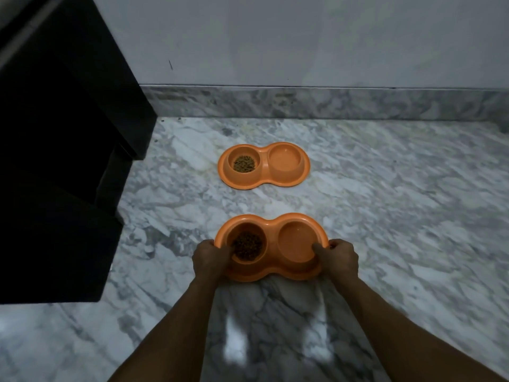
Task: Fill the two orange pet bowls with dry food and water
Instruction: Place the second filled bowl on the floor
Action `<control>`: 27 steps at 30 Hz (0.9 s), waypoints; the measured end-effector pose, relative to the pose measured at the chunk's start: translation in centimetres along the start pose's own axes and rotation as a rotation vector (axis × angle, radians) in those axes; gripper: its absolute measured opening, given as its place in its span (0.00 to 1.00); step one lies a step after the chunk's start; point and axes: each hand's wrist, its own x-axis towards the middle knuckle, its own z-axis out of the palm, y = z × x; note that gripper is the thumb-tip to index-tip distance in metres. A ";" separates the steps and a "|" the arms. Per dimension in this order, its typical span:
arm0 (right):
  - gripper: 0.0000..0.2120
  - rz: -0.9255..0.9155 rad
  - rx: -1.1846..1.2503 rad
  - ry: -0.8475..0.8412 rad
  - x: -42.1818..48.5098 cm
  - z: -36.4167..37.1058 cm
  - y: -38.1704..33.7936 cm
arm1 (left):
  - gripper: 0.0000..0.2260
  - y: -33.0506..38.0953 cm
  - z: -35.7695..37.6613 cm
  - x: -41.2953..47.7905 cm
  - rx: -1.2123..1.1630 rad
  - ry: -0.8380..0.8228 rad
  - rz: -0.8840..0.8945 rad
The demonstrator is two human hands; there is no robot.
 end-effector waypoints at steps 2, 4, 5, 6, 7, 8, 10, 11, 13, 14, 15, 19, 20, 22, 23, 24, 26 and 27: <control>0.11 -0.015 -0.011 0.002 0.4 0.4 -0.1 | 0.08 -0.1 0.1 0.5 -0.006 -0.006 0.002; 0.11 -0.028 -0.013 0.002 0.9 0.9 -0.4 | 0.09 -0.2 0.3 1.3 -0.009 -0.010 0.007; 0.11 -0.029 -0.016 0.001 1.1 1.0 -0.6 | 0.09 -0.2 0.3 1.6 -0.004 -0.007 0.009; 0.11 -0.030 -0.015 0.002 1.4 1.2 -0.7 | 0.09 -0.1 0.3 1.9 0.000 -0.001 0.011; 0.11 -0.028 -0.018 0.003 1.5 1.4 -0.8 | 0.09 -0.1 0.3 2.2 0.004 0.007 0.015; 0.11 -0.029 -0.020 0.007 1.7 1.6 -0.9 | 0.09 -0.1 0.3 2.5 0.006 0.008 0.023; 0.11 -0.037 -0.025 0.013 1.9 2.0 -1.0 | 0.10 0.0 0.2 3.0 0.013 -0.003 0.047; 0.10 -0.040 -0.028 0.015 2.0 2.1 -1.0 | 0.10 0.0 0.3 3.1 0.013 -0.012 0.056; 0.11 -0.053 -0.033 0.014 2.3 2.3 -1.1 | 0.11 0.1 0.2 3.5 0.020 -0.013 0.069; 0.12 -0.061 -0.037 0.013 2.5 2.4 -1.2 | 0.12 0.2 0.2 3.7 0.032 -0.008 0.075; 0.13 -0.070 -0.040 0.010 2.6 2.4 -1.3 | 0.12 0.3 0.2 3.8 0.045 -0.003 0.081; 0.17 -0.109 -0.058 0.016 3.2 2.3 -1.8 | 0.13 0.7 0.2 4.1 0.057 -0.006 0.077; 0.18 -0.113 -0.062 0.018 3.3 2.3 -1.9 | 0.13 0.8 0.3 4.2 0.058 -0.007 0.077; 0.19 -0.118 -0.069 0.019 3.5 2.2 -2.0 | 0.13 0.9 0.4 4.4 0.067 -0.006 0.082; 0.19 -0.119 -0.074 0.020 3.6 2.3 -2.0 | 0.13 1.0 0.4 4.4 0.073 -0.005 0.084; 0.19 -0.119 -0.081 0.018 3.7 2.3 -2.0 | 0.14 1.1 0.5 4.4 0.074 -0.005 0.084; 0.17 -0.129 -0.090 0.011 3.7 2.3 -2.0 | 0.18 1.3 0.5 4.3 0.069 -0.002 0.067; 0.17 -0.134 -0.091 0.008 3.7 2.3 -1.9 | 0.20 1.4 0.5 4.2 0.069 -0.002 0.059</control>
